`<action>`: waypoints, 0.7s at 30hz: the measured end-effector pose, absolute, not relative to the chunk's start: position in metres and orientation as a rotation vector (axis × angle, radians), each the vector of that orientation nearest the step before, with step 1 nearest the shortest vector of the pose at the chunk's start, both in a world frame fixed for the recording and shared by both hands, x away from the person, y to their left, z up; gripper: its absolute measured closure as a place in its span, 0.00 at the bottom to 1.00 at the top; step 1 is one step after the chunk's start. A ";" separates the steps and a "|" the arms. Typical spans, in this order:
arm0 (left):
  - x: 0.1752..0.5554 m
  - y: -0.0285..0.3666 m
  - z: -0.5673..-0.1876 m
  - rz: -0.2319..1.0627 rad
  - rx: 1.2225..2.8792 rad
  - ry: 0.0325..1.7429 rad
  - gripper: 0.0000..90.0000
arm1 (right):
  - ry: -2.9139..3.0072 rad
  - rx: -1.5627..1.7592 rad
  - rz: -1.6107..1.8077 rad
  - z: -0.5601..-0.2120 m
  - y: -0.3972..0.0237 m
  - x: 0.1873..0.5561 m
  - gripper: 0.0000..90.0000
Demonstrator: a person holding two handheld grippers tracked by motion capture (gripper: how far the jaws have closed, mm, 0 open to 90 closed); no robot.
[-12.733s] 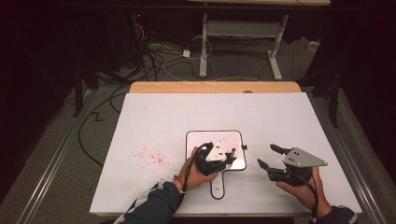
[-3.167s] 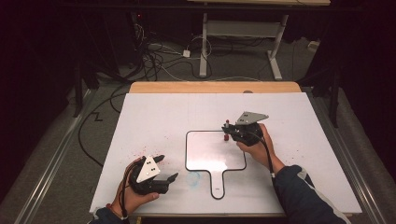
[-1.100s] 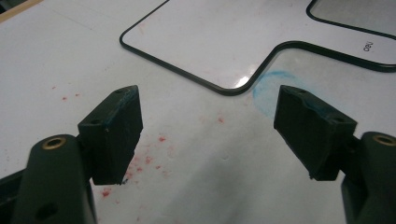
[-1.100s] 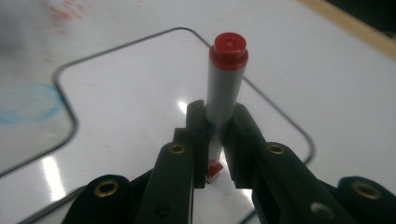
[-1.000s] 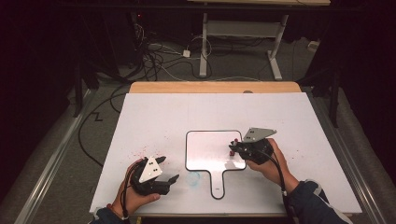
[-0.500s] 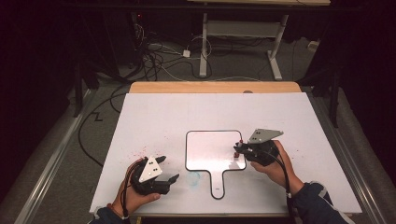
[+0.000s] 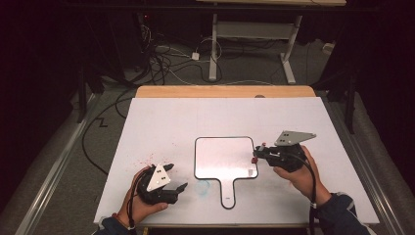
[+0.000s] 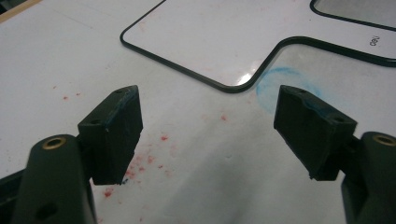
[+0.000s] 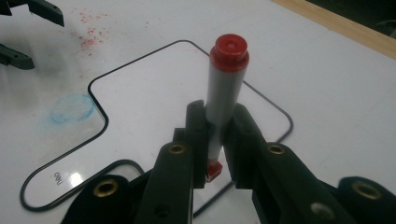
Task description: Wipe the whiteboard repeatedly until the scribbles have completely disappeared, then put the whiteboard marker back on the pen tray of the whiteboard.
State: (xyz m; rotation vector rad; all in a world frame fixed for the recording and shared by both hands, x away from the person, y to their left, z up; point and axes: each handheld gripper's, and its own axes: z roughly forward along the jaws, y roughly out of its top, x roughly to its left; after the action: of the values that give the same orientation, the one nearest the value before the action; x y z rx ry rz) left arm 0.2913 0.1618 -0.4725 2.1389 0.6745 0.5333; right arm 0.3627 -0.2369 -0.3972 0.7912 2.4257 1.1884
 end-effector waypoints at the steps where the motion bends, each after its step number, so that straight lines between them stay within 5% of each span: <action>1: 0.291 0.162 -0.473 0.532 2.138 0.676 0.25 | 2.439 0.811 1.189 -0.394 -0.241 0.361 0.90; 9: 0.290 0.159 -0.473 0.544 2.152 0.660 0.25 | 2.550 0.918 1.187 -0.384 -0.265 0.348 0.90; 21: 0.290 0.155 -0.474 0.546 2.172 0.644 0.25 | 2.626 1.192 1.189 -0.430 -0.256 0.398 0.87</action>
State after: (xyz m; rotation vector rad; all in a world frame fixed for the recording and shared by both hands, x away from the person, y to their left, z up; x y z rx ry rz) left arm 0.2905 0.1549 -0.4738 2.1717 0.6441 0.5458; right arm 0.3979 -0.2563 -0.4300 1.1920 2.6262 1.1885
